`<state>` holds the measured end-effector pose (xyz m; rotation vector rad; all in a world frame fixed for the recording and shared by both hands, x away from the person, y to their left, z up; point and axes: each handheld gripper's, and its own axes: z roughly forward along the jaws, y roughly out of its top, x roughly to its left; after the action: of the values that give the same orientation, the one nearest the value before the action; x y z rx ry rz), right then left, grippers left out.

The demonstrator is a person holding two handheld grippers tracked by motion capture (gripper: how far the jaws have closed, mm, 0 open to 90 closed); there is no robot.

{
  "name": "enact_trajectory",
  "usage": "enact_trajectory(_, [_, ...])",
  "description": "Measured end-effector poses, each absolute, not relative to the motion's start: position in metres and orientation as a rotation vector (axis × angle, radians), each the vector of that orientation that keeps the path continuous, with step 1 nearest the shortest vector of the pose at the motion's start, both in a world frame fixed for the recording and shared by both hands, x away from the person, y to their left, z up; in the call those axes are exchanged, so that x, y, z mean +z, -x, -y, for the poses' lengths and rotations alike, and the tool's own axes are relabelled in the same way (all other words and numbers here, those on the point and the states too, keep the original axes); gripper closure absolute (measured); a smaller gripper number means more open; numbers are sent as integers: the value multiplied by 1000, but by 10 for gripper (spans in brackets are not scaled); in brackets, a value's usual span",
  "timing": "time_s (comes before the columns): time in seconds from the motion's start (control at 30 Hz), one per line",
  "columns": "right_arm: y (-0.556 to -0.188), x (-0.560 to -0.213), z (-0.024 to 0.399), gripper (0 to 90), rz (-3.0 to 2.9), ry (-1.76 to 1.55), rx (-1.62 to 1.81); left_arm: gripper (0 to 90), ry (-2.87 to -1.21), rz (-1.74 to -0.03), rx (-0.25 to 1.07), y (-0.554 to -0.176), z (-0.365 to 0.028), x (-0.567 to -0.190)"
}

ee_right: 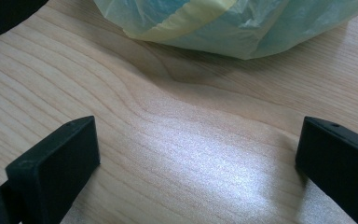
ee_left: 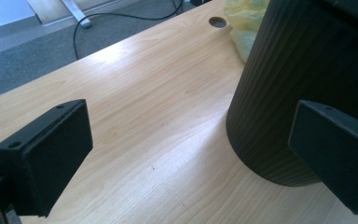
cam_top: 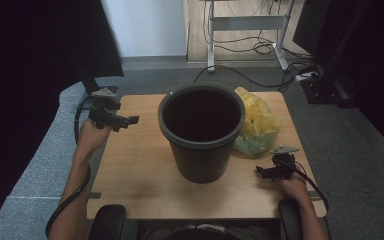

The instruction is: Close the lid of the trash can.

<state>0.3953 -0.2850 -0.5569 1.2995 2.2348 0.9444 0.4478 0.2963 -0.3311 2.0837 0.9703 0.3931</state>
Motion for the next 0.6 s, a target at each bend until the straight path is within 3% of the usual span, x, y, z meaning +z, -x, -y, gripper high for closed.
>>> enact_trajectory(0.6, [-395, -557, 285, 0, -2235, -1298, 944, 0, -2081, -1005, 393, -443, -312, -378])
